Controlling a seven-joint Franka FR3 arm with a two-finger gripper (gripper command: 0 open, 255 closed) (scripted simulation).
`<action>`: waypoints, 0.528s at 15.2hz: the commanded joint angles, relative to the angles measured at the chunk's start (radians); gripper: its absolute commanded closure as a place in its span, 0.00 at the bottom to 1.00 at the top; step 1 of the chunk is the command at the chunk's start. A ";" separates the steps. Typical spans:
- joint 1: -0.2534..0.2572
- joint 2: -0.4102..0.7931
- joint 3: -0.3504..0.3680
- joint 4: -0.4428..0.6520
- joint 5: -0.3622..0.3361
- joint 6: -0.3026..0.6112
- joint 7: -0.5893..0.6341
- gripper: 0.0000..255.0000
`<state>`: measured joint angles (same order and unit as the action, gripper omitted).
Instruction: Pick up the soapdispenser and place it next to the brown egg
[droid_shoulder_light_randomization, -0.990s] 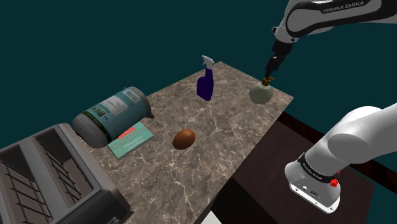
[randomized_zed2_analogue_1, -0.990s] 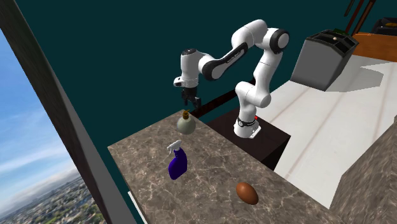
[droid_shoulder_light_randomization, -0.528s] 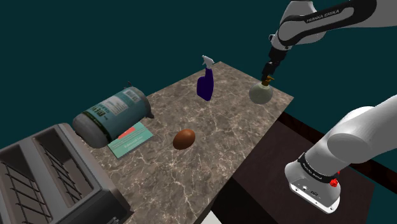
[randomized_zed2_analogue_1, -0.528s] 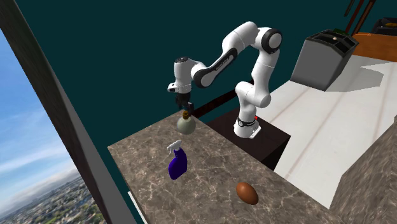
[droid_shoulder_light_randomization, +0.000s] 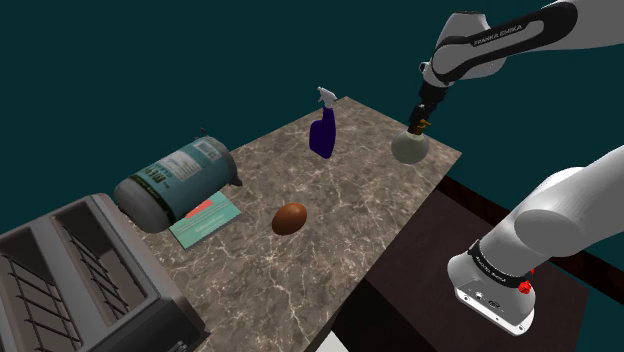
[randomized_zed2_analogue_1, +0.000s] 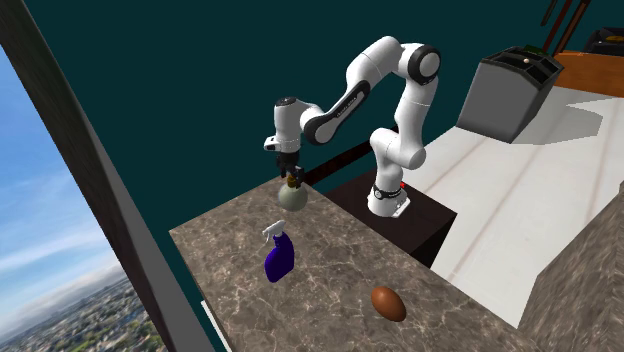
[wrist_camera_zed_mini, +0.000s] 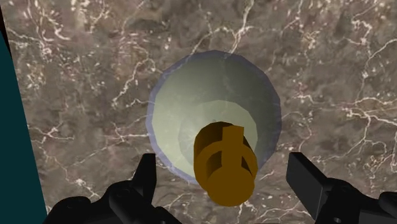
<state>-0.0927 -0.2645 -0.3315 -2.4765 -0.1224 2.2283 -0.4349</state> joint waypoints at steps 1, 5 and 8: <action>0.000 0.000 0.000 -0.001 0.000 0.001 0.000 0.00; 0.000 0.001 0.000 0.000 0.000 0.001 0.000 1.00; 0.000 0.000 0.000 0.000 0.000 0.001 0.000 1.00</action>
<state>-0.0928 -0.2641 -0.3318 -2.4769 -0.1224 2.2295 -0.4351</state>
